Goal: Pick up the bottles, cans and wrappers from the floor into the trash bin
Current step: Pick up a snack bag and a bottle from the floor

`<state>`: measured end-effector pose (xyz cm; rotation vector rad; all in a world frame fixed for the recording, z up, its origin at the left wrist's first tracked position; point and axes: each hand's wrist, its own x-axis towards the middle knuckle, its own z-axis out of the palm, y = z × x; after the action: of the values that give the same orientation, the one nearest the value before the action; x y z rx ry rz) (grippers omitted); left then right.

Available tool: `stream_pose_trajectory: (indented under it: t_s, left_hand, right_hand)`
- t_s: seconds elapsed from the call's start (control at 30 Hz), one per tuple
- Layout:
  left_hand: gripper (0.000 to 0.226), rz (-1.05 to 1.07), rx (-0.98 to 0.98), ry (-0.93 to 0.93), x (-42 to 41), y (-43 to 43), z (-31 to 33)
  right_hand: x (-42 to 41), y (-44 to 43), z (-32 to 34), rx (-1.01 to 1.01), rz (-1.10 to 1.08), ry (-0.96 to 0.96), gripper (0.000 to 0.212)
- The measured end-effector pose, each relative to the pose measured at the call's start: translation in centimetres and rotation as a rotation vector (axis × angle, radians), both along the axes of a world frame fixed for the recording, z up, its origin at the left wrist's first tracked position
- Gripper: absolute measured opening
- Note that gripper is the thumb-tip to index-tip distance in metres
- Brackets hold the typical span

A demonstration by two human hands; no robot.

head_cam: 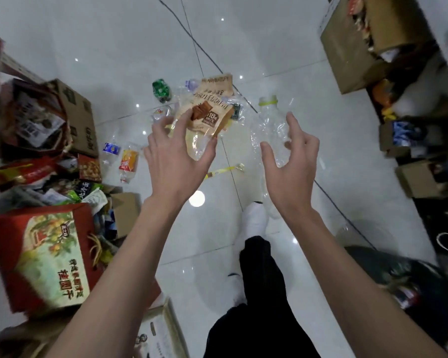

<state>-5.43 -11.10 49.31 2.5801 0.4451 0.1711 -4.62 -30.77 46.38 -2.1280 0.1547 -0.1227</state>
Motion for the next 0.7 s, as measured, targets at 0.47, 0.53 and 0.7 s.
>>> stream_pose_trajectory:
  t_s: [0.47, 0.53, 0.7]
  left_hand:
    - [0.067, -0.25, -0.078, 0.061, -13.0, -20.1, 0.5]
    - [0.068, -0.294, -0.086, 0.087, -14.6, -24.2, -0.9]
    - [0.074, -0.388, -0.112, 0.154, -19.6, -34.8, -5.0]
  right_hand:
    - [-17.7, -19.9, 2.7, -0.054, -0.32, 0.081, 0.065]
    - [-20.0, -24.0, 1.8, -0.045, -0.38, 0.107, 0.064]
    - [-27.0, -34.9, -0.9, -0.089, -0.544, 0.156, 0.065]
